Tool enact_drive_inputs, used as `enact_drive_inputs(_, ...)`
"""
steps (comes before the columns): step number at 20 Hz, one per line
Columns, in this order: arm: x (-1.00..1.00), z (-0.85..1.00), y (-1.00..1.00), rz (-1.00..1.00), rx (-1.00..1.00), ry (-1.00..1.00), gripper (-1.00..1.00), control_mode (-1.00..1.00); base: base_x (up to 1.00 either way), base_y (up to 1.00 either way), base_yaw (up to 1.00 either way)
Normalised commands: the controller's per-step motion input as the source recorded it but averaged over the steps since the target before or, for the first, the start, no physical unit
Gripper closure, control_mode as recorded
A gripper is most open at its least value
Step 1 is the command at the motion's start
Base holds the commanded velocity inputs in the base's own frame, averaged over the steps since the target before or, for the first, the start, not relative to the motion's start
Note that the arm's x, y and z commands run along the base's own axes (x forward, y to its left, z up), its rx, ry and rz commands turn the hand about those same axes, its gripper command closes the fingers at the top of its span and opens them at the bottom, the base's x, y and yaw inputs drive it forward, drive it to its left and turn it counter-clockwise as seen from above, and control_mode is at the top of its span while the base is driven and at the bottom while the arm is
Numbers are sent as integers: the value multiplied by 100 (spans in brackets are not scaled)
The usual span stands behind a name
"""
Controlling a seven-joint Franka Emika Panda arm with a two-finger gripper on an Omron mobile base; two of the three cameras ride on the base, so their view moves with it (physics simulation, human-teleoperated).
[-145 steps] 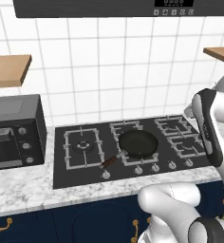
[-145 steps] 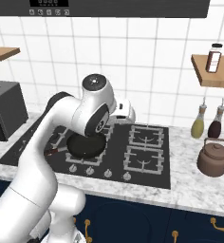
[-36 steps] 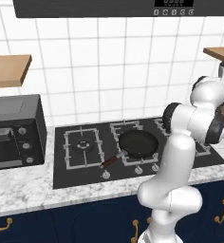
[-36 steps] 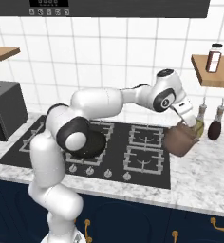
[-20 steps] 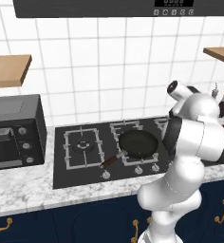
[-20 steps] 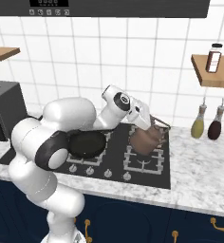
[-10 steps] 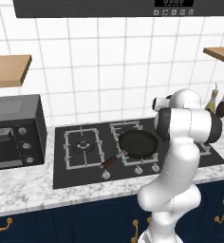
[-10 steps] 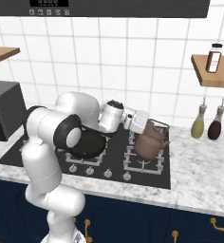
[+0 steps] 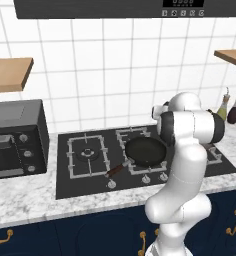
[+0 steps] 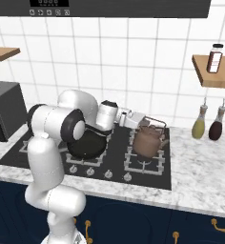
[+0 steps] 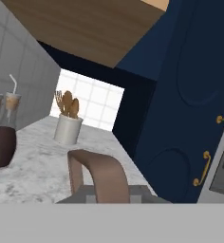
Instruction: Pick the kettle from the counter and place it on a stove burner. Then turn the burner on.
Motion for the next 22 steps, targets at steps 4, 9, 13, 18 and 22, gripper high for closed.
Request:
enact_drive_inputs(4,0,0,0,0,0,0,-100,-100,0,0,0)
enact_drive_inputs(9,-24,0,7,0,0,0,-100,-100,0,0,0)
enact_drive_inputs(13,-12,0,73,0,-1,0,-100,-100,0,0,0)
enact_drive_inputs(18,0,0,100,0,-9,6,-100,-100,0,0,0)
enact_drive_inputs(22,-4,7,100,0,-8,4,-100,-100,0,0,0)
